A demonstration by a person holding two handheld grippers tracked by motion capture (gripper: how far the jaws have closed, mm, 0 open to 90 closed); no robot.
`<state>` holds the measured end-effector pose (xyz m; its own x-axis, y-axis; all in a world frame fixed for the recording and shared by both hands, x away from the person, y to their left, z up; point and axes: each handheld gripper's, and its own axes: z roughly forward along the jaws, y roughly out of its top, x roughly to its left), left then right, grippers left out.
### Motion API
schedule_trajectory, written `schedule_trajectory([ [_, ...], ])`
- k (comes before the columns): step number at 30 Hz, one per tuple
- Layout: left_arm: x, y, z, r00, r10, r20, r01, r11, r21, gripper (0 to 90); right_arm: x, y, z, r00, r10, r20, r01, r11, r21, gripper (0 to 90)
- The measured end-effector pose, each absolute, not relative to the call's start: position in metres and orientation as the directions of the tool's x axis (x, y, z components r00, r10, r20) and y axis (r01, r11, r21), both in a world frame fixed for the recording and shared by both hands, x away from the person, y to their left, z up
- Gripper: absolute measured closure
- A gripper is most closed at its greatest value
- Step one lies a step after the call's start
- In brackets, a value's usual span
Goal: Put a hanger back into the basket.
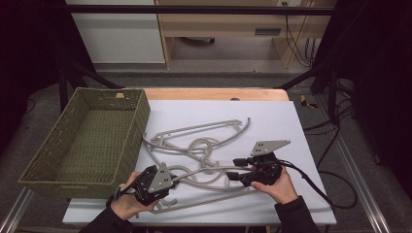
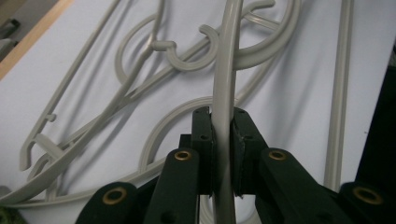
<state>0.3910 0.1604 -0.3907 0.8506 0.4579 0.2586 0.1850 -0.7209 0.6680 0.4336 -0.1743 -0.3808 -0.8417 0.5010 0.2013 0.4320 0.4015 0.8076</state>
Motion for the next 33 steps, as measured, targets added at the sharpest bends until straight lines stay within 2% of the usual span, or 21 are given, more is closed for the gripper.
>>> schedule_trajectory([
  [5,0.395,0.168,-0.386,0.812,0.522,0.261,0.232,-0.699,0.677,81.6,0.431,-0.19,-0.374,-0.807,0.566,0.167,0.38,0.282,0.881,26.9],
  [9,0.398,0.175,-0.381,0.779,0.573,0.254,0.264,-0.668,0.695,81.6,0.429,-0.203,-0.369,-0.775,0.619,0.13,0.33,0.221,0.918,19.5],
  [15,0.4,0.188,-0.369,0.732,0.636,0.246,0.289,-0.616,0.733,81.6,0.424,-0.225,-0.368,-0.712,0.691,0.125,0.312,0.152,0.938,11.1],
  [23,0.399,0.204,-0.349,0.669,0.702,0.244,0.285,-0.546,0.788,81.6,0.423,-0.25,-0.375,-0.649,0.747,0.141,0.338,0.117,0.934,8.3],
  [33,0.407,0.236,-0.321,0.627,0.747,0.218,0.282,-0.48,0.831,81.6,0.426,-0.258,-0.381,-0.607,0.784,0.125,0.349,0.122,0.929,4.8],
])
